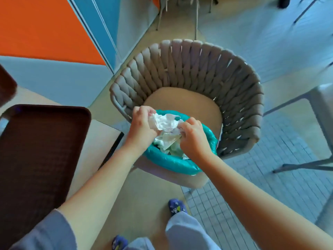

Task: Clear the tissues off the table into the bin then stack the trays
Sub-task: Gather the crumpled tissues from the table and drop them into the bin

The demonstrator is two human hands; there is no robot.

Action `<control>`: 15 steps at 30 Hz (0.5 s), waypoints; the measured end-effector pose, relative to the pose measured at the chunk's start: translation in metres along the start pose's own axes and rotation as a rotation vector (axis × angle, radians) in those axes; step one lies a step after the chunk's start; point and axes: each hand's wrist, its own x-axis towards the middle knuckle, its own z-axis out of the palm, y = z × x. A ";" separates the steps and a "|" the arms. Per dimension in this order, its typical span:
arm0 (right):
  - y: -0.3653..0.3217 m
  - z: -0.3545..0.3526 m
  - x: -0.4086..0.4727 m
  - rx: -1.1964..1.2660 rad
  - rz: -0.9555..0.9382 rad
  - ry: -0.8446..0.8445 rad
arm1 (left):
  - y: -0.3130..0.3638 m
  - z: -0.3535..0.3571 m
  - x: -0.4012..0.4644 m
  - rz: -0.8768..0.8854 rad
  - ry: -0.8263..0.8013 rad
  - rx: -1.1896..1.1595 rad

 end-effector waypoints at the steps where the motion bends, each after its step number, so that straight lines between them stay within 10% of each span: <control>1: 0.009 0.006 -0.002 -0.014 0.025 -0.037 | -0.003 0.011 0.001 0.021 -0.035 0.044; 7: 0.050 0.051 -0.001 -0.123 0.063 -0.056 | -0.033 0.066 0.001 0.135 -0.347 0.198; 11: 0.066 0.062 0.011 -0.221 0.039 0.017 | -0.046 0.081 0.002 0.114 -0.195 0.529; 15: 0.070 0.078 0.024 -0.206 -0.053 -0.179 | -0.046 0.089 0.007 0.019 -0.190 0.357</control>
